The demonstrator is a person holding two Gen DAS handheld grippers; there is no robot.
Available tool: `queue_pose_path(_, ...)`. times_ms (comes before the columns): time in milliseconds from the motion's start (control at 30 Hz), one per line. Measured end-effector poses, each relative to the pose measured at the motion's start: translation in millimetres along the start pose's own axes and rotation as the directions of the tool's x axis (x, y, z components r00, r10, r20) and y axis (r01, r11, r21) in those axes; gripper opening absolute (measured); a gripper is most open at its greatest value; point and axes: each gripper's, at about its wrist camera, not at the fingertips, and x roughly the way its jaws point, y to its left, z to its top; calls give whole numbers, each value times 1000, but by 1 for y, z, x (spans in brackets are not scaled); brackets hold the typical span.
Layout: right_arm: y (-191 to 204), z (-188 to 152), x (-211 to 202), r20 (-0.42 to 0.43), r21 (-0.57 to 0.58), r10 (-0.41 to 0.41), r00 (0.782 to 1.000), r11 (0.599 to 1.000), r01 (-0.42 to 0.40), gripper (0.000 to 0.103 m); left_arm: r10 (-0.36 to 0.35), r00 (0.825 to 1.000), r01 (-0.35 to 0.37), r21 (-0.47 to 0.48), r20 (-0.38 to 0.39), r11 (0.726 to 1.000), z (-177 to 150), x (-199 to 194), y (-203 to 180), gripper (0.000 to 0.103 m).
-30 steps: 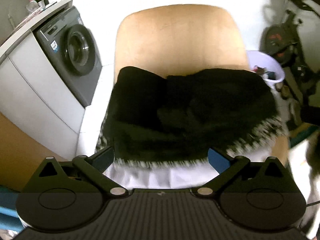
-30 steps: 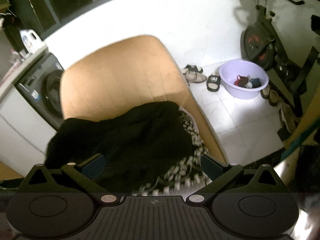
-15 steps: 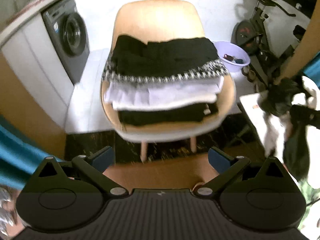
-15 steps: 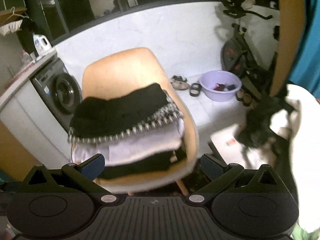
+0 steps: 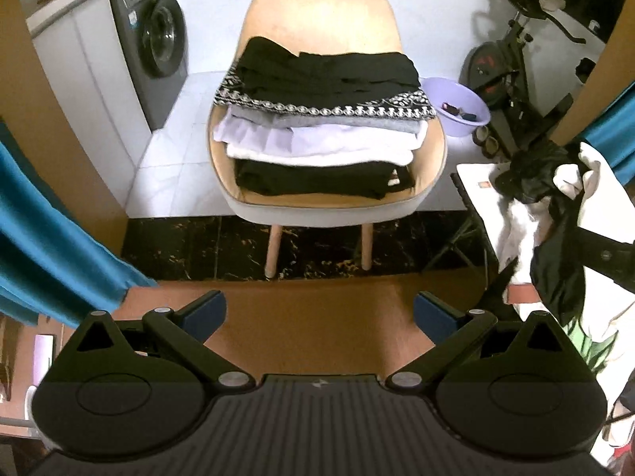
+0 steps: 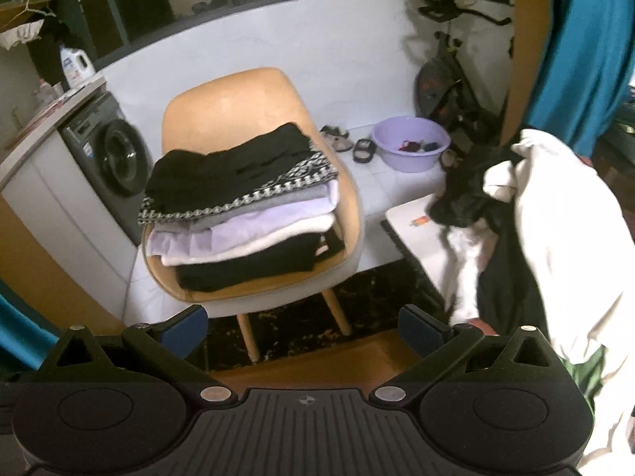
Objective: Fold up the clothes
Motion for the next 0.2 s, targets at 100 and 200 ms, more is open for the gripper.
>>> queue_pose_path(100, -5, -6, -7, 24, 14, -3, 1000, 1000, 2, 102, 6, 1000, -6, -6, 30, 1000, -4, -8, 3, 102)
queue_pose_path(200, -2, -8, -11, 32, 0, 11, 999, 1000, -11, 102, 12, 997, -12, 3, 74, 1000, -7, -17, 4, 102)
